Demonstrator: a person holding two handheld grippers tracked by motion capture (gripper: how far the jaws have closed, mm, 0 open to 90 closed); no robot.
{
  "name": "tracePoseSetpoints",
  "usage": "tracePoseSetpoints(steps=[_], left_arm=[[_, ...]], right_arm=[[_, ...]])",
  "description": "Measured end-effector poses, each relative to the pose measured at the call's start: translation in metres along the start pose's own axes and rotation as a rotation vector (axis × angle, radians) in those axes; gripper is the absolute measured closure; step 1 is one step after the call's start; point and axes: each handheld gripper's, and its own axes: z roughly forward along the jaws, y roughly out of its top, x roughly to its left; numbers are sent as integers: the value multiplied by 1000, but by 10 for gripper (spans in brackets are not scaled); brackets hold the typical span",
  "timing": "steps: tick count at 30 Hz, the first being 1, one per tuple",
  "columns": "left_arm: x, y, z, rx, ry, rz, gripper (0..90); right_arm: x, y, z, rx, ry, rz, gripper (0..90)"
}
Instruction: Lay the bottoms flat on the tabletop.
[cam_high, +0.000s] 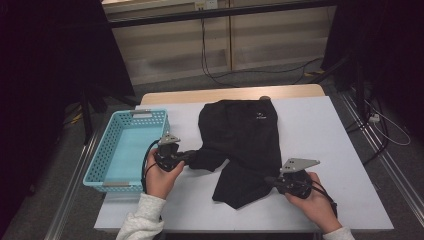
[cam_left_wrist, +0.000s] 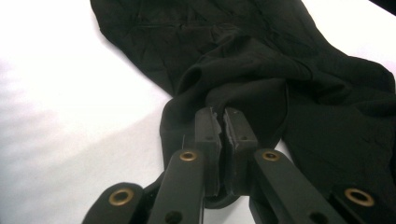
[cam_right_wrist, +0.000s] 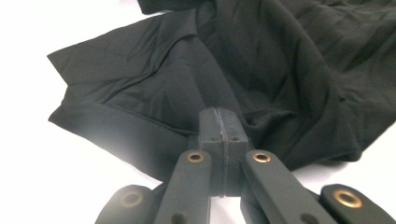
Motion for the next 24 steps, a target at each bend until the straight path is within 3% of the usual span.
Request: tracePoseSetpoints(steps=[9, 12, 16, 21, 24], left_arm=[[-7, 2, 1, -3, -20, 16, 806], [-12, 3, 3, 4, -52, 24, 739], [-25, 3, 11, 22, -127, 47, 635], [-39, 0, 22, 40, -173, 96, 497], [-46, -2, 27, 60, -199, 116, 459]], right_arm=[[7, 2, 13, 18, 13, -25, 900], [11, 4, 20, 24, 18, -34, 900], [16, 8, 30, 27, 17, -49, 900], [23, 14, 39, 23, 27, -56, 900], [25, 16, 42, 17, 22, -62, 900]])
